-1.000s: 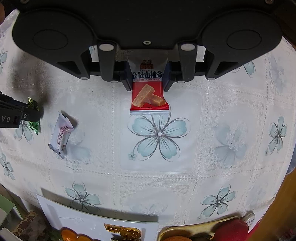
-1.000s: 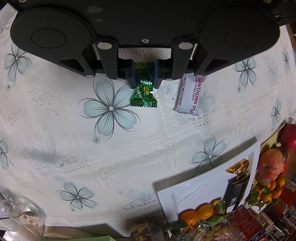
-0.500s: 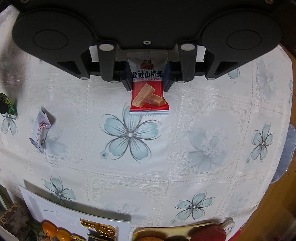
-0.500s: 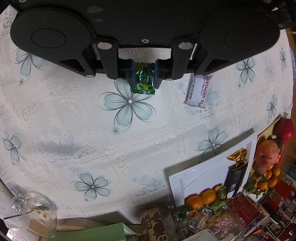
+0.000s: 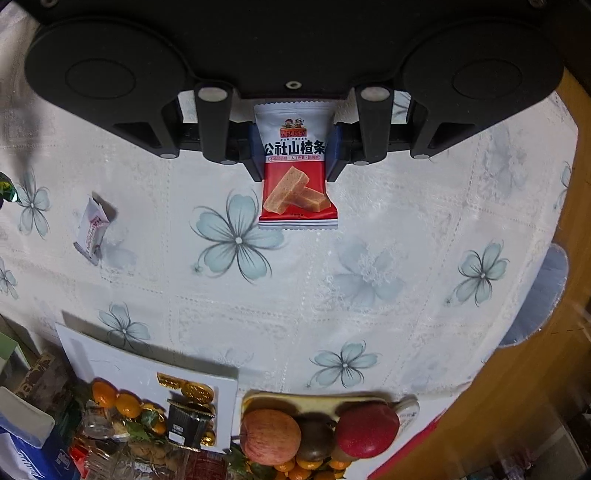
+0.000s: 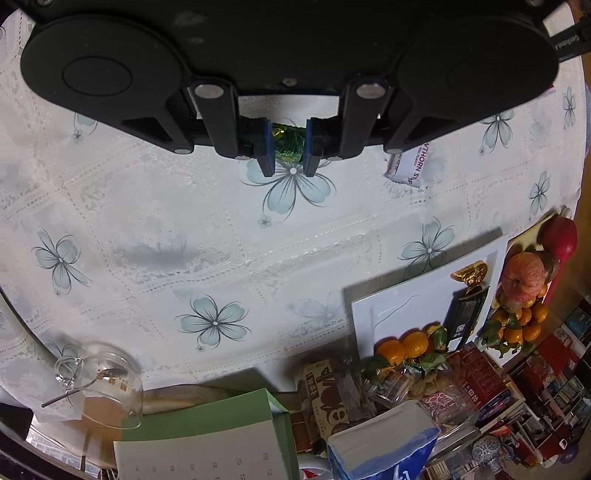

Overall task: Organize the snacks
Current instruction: 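Lift both held packets and carry them toward the gold tray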

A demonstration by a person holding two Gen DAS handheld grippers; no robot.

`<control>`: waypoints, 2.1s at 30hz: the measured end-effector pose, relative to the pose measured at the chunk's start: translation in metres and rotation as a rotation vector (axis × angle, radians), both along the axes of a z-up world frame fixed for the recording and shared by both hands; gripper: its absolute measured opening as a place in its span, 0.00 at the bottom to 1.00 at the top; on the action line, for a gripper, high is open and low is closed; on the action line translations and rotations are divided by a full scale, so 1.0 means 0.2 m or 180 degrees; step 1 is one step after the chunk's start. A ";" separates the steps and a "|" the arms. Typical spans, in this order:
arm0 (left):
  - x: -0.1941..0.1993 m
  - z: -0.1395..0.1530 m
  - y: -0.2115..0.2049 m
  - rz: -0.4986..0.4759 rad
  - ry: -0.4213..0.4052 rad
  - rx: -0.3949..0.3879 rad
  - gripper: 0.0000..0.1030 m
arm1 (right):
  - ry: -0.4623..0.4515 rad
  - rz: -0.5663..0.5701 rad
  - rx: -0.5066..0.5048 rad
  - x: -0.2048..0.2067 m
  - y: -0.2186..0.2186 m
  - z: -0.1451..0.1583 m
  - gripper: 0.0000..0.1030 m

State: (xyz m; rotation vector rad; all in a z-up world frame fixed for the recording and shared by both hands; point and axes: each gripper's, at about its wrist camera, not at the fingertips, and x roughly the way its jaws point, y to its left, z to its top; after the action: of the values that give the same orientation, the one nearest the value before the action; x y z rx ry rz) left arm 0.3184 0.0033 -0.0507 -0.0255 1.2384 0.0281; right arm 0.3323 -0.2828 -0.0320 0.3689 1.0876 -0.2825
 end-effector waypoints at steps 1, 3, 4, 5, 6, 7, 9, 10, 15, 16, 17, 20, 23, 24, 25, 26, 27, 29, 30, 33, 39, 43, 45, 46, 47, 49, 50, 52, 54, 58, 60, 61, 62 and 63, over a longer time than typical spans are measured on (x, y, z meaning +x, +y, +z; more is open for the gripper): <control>-0.02 0.00 -0.01 -0.0035 0.0031 0.0024 0.42 | 0.0034 -0.0015 0.0030 0.00 -0.01 -0.01 0.19; -0.04 -0.02 -0.05 -0.0120 0.0076 0.0178 0.42 | 0.0138 -0.0005 0.0066 0.00 -0.01 -0.02 0.20; -0.05 -0.03 -0.07 -0.0153 0.0091 0.0237 0.42 | 0.0173 0.0011 0.0075 0.00 -0.01 -0.03 0.20; -0.04 -0.03 -0.08 -0.0170 0.0113 0.0252 0.42 | 0.0209 0.0015 0.0072 0.00 -0.01 -0.04 0.21; -0.04 -0.03 -0.09 -0.0190 0.0146 0.0229 0.42 | 0.0231 0.0023 0.0067 0.01 -0.01 -0.05 0.22; -0.03 -0.03 -0.10 -0.0212 0.0186 0.0185 0.42 | 0.0258 0.0037 0.0058 0.01 0.00 -0.05 0.27; -0.01 -0.03 -0.11 -0.0230 0.0266 0.0086 0.42 | 0.0311 0.0074 0.0032 0.03 0.01 -0.06 0.33; -0.01 -0.03 -0.12 -0.0237 0.0307 0.0043 0.42 | 0.0325 0.0095 0.0020 0.04 0.02 -0.07 0.33; 0.01 -0.04 -0.15 -0.0274 0.0457 -0.0115 0.42 | 0.0428 0.0126 -0.0074 0.10 0.06 -0.10 0.36; 0.00 -0.04 -0.16 -0.0279 0.0470 -0.0130 0.42 | 0.0473 0.0112 -0.0089 0.11 0.06 -0.11 0.36; 0.00 -0.03 -0.16 -0.0293 0.0485 -0.0150 0.42 | 0.0502 0.0094 -0.0089 0.12 0.06 -0.12 0.36; 0.00 -0.02 -0.17 -0.0337 0.0522 -0.0213 0.42 | 0.0635 0.0063 -0.0086 0.13 0.07 -0.16 0.36; 0.00 -0.01 -0.16 -0.0345 0.0549 -0.0268 0.42 | 0.0708 0.0069 -0.0030 0.13 0.08 -0.18 0.36; 0.01 -0.01 -0.15 -0.0349 0.0560 -0.0289 0.42 | 0.0726 0.0069 -0.0024 0.13 0.08 -0.19 0.36; 0.01 -0.01 -0.15 -0.0353 0.0570 -0.0303 0.42 | 0.0740 0.0070 -0.0032 0.13 0.09 -0.19 0.36; 0.01 -0.01 -0.15 -0.0352 0.0580 -0.0318 0.42 | 0.0751 0.0075 -0.0046 0.13 0.09 -0.19 0.36; 0.02 -0.01 -0.15 -0.0347 0.0594 -0.0331 0.42 | 0.0758 0.0080 -0.0055 0.13 0.09 -0.19 0.36; 0.03 -0.02 -0.15 -0.0350 0.0618 -0.0352 0.42 | 0.0760 0.0070 -0.0046 0.13 0.09 -0.19 0.36; 0.03 -0.02 -0.15 -0.0353 0.0627 -0.0369 0.42 | 0.0760 0.0061 -0.0035 0.13 0.09 -0.20 0.36; 0.03 -0.01 -0.15 -0.0352 0.0633 -0.0416 0.42 | 0.0777 0.0038 -0.0027 0.14 0.09 -0.20 0.36; 0.03 -0.02 -0.14 -0.0335 0.0647 -0.0425 0.42 | 0.0823 0.0047 -0.0067 0.14 0.09 -0.21 0.35; 0.03 -0.02 -0.14 -0.0316 0.0674 -0.0444 0.42 | 0.0827 0.0115 -0.0230 0.14 0.11 -0.21 0.21; 0.03 -0.02 -0.14 -0.0321 0.0668 -0.0434 0.42 | 0.0826 0.0146 -0.0246 0.14 0.11 -0.21 0.21; 0.03 -0.02 -0.14 -0.0326 0.0666 -0.0430 0.42 | 0.0825 0.0145 -0.0241 0.13 0.10 -0.21 0.20; 0.03 -0.02 -0.15 -0.0329 0.0666 -0.0429 0.42 | 0.0825 0.0142 -0.0229 0.13 0.10 -0.21 0.20; 0.03 -0.03 -0.14 -0.0327 0.0669 -0.0427 0.42 | 0.0795 0.0129 -0.0185 0.13 0.09 -0.20 0.20; 0.03 -0.02 -0.14 -0.0323 0.0667 -0.0426 0.42 | 0.0752 0.0124 -0.0144 0.13 0.09 -0.18 0.20; 0.03 -0.02 -0.13 -0.0314 0.0655 -0.0423 0.42 | 0.0655 0.0124 -0.0062 0.12 0.08 -0.15 0.20; 0.03 -0.02 -0.13 -0.0291 0.0640 -0.0417 0.42 | 0.0544 0.0130 0.0030 0.11 0.08 -0.12 0.20; 0.03 -0.02 -0.11 -0.0274 0.0625 -0.0403 0.42 | 0.0410 0.0196 0.0184 0.10 0.09 -0.07 0.20; 0.03 -0.02 -0.11 -0.0285 0.0625 -0.0399 0.42 | 0.0410 0.0238 0.0186 0.09 0.11 -0.06 0.20; 0.03 -0.02 -0.11 -0.0293 0.0624 -0.0394 0.42 | 0.0415 0.0258 0.0175 0.09 0.12 -0.06 0.20; 0.03 -0.02 -0.12 -0.0296 0.0623 -0.0383 0.42 | 0.0425 0.0267 0.0162 0.09 0.12 -0.07 0.20; 0.03 -0.03 -0.12 -0.0293 0.0624 -0.0369 0.42 | 0.0436 0.0267 0.0152 0.09 0.12 -0.07 0.20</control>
State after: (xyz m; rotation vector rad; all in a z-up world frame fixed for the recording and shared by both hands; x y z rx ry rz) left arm 0.3243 -0.0201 -0.0560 -0.0678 1.4349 -0.1237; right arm 0.3508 -0.2588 -0.0458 0.3494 1.2430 -0.2099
